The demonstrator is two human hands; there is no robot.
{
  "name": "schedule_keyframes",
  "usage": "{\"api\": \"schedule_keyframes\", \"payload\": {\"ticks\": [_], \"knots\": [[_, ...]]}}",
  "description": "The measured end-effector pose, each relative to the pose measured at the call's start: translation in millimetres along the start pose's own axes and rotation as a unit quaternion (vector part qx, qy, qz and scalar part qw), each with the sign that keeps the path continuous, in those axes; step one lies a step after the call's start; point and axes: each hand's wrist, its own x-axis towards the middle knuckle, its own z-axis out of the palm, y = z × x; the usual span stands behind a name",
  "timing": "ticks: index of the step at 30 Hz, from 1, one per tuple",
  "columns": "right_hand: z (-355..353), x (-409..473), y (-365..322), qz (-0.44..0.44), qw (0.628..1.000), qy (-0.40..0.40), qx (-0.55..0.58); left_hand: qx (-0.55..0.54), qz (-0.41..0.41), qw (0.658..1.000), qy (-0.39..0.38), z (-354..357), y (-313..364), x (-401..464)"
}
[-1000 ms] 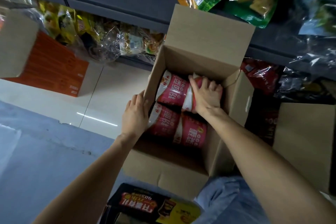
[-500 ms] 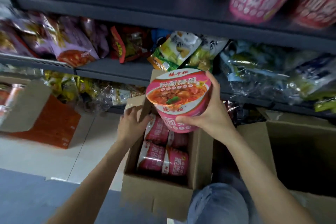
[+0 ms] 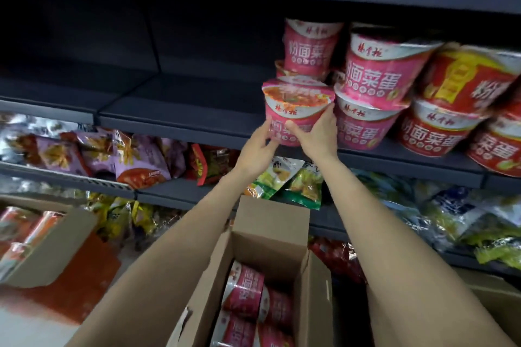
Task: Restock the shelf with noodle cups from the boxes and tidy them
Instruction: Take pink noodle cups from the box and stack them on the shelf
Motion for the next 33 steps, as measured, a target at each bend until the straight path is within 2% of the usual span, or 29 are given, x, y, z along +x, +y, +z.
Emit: {"api": "schedule_keyframes", "payload": {"ticks": [2,3,5,8,10,12,14,17,18,20,22,24,28,33], "knots": [[2,9,8,0.049,0.992,0.019,-0.118,0.084,-0.019,0.996,0.007,4,-3,17],[2,11,12,0.043,0.991,0.025,-0.127,0.09,-0.033,0.995,0.008,5,-5,25],[5,5,18,0.005,0.996,0.024,-0.084,0.069,-0.051,0.996,-0.007,7,-7,33],[15,-33,37,-0.083,0.994,0.051,-0.048,0.046,-0.015,0.999,-0.019,8,-18,24],[25,-70,57,-0.138,0.986,0.068,-0.058,0.037,0.032,0.998,0.028,9,-31,0],[34,-105,83,-0.161,0.984,0.046,-0.057,0.028,0.066,0.992,0.101,11,-55,-40],[45,-134,110,-0.154,0.986,-0.008,-0.059,0.048,0.034,0.985,0.163,15,-90,-89],[64,-163,142,-0.11,0.975,-0.153,-0.12,0.148,-0.096,0.964,0.197,19,-159,-156],[74,-170,153,-0.093,0.962,-0.21,-0.145,0.198,-0.149,0.953,0.175,21,-182,-173],[96,-180,175,-0.065,0.932,-0.311,-0.176,0.272,-0.265,0.921,0.082,25,-221,-199],[119,-191,199,-0.051,0.896,-0.385,-0.216,0.287,-0.358,0.888,-0.018,32,-244,-212],[141,-196,219,-0.045,0.868,-0.424,-0.252,0.288,-0.358,0.887,-0.046,39,-259,-217],[184,-201,255,-0.048,0.831,-0.46,-0.31,0.346,-0.278,0.896,0.015,43,-276,-216],[235,-212,298,-0.046,0.756,-0.538,-0.37,0.363,-0.232,0.902,0.042,49,-283,-221]]}}
